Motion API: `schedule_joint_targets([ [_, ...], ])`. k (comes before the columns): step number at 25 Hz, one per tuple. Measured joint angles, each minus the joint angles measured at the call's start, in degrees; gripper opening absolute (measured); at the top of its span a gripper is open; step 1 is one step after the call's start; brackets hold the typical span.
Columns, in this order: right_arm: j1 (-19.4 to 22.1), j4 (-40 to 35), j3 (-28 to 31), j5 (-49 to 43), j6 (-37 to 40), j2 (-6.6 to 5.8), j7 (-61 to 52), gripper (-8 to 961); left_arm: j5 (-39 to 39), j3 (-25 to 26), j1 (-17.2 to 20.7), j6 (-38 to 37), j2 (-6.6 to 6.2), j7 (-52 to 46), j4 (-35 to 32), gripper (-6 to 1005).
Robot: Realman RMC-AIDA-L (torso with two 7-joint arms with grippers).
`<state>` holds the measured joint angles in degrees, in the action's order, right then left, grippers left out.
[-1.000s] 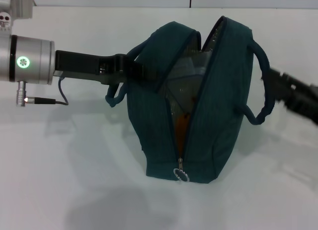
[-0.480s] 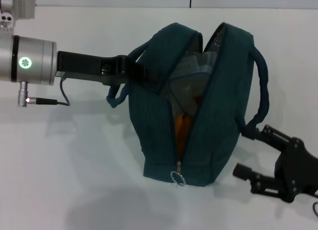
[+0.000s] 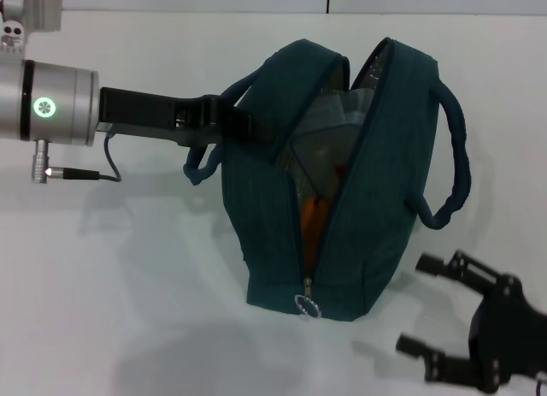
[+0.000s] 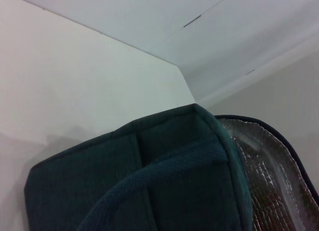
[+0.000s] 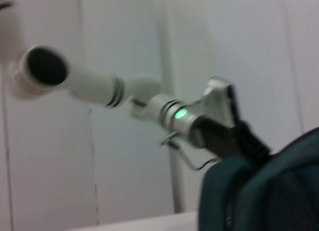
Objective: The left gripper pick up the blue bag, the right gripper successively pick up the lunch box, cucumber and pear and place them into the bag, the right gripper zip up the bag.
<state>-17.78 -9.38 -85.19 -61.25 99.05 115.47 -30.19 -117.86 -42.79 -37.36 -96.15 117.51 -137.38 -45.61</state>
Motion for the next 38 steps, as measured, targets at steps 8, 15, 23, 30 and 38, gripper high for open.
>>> schedule_joint_targets([
  [8, 0.1, 0.0, -8.2, 0.1, -3.9, 0.17, 4.3, 881, 0.0, -0.1, -0.1, 0.0, 0.29, -0.1, 0.0, 45],
  [15, -1.4, -2.8, -12.2, 0.8, -8.4, 0.44, 3.6, 880, 0.2, -0.8, -0.2, -0.1, 0.58, -0.2, 0.0, 45],
  [23, -4.1, -3.5, -12.5, 1.3, -10.4, 0.72, 0.4, 879, 0.4, -0.8, -0.3, -0.2, 0.73, -0.2, 0.0, 45],
  [30, -4.5, -7.4, -17.8, 1.3, -13.5, 0.72, -3.9, 878, 0.4, -0.8, -0.4, -0.4, 0.89, -0.3, 0.0, 45],
  [38, -4.1, -11.4, -27.3, 7.3, -18.7, 0.63, -5.4, 877, 0.4, -0.8, -0.3, -0.4, 0.97, -0.3, 0.0, 45],
])
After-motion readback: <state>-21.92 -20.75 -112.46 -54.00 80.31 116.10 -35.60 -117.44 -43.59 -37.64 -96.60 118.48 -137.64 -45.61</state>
